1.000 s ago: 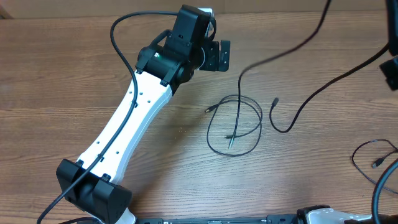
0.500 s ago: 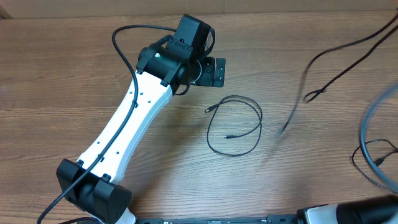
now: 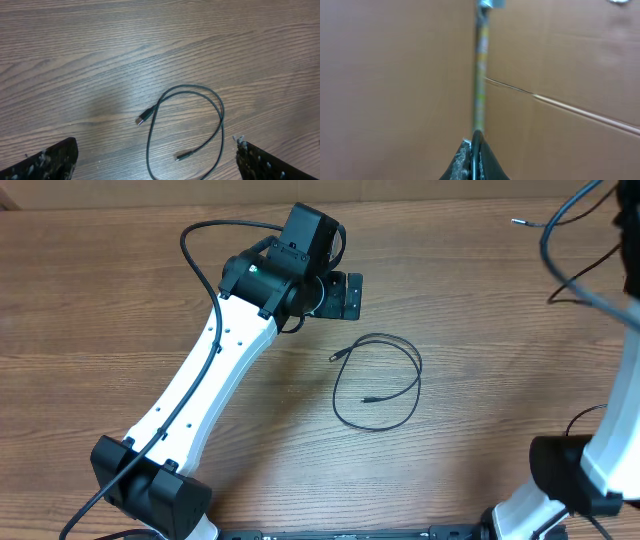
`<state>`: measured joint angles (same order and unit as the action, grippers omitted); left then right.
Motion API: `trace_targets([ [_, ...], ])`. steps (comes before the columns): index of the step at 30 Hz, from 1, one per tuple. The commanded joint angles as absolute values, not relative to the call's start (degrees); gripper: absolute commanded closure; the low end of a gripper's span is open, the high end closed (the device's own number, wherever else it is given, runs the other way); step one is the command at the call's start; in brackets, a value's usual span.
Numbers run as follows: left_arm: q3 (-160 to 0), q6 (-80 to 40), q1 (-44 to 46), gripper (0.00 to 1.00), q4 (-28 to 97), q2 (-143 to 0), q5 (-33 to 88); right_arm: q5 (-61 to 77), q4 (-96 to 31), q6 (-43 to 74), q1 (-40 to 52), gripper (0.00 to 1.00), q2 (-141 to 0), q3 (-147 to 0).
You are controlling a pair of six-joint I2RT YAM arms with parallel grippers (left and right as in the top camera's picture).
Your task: Untangle cables
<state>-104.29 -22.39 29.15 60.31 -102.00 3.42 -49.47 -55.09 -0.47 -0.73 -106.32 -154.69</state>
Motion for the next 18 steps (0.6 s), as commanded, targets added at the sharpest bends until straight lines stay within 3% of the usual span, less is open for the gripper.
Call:
trace_targets([
  [1,-105.14,-23.16,29.17,0.01,60.38,-101.03,3.90,-51.29,-55.55,3.90,-5.67,0.96,-107.50,-153.40],
  [18,-105.14,-23.16,29.17,0.00,60.38,-101.03,3.90,-15.29,-57.28,13.78,-32.51,0.96,-112.77,-136.00],
])
